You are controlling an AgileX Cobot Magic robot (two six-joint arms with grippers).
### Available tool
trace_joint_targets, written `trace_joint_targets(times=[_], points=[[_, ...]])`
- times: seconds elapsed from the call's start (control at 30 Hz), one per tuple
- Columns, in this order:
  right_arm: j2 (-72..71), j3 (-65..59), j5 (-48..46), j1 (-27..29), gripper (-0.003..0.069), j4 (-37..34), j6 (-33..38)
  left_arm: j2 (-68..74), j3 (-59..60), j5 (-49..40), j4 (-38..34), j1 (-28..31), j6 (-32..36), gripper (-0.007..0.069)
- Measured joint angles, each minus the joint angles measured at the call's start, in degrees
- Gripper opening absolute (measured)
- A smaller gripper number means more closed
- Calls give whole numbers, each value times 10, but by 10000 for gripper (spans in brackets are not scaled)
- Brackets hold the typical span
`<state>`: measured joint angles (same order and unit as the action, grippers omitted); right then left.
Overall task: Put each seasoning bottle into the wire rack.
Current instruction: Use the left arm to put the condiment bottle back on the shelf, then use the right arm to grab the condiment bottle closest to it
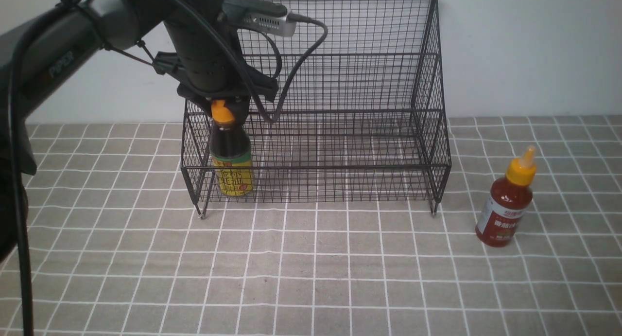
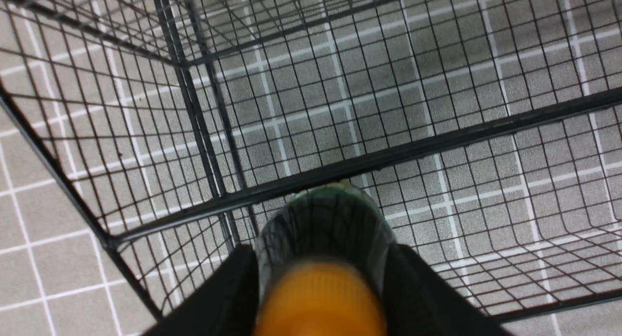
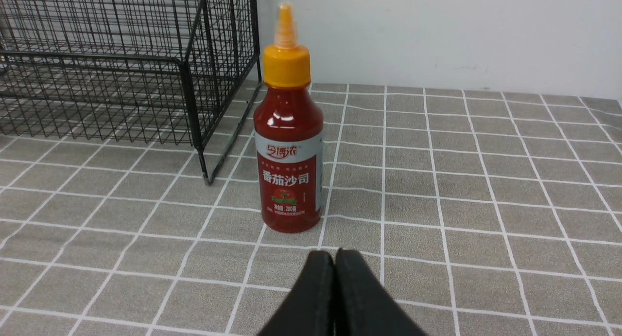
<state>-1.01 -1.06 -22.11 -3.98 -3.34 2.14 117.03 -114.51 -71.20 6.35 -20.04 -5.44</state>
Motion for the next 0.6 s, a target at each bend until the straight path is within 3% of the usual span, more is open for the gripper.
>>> trace_joint_targets(times=[0.17, 0.37, 0.5, 0.57, 0.6], points=[[0, 0, 0, 0, -10, 0, -2, -21, 0, 0, 0, 0, 0, 452], [0, 0, 2, 0, -10, 0, -3, -85, 0, -3, 0, 0, 0, 391], [0, -5, 62, 0, -10, -47, -21, -157, 0, -5, -3, 0, 0, 217], [0, -6, 154, 0, -10, -116, -50, -213, 5, -5, -12, 0, 0, 74], [0, -6, 191, 0, -10, -140, -63, -241, 11, -5, -18, 0, 0, 40]])
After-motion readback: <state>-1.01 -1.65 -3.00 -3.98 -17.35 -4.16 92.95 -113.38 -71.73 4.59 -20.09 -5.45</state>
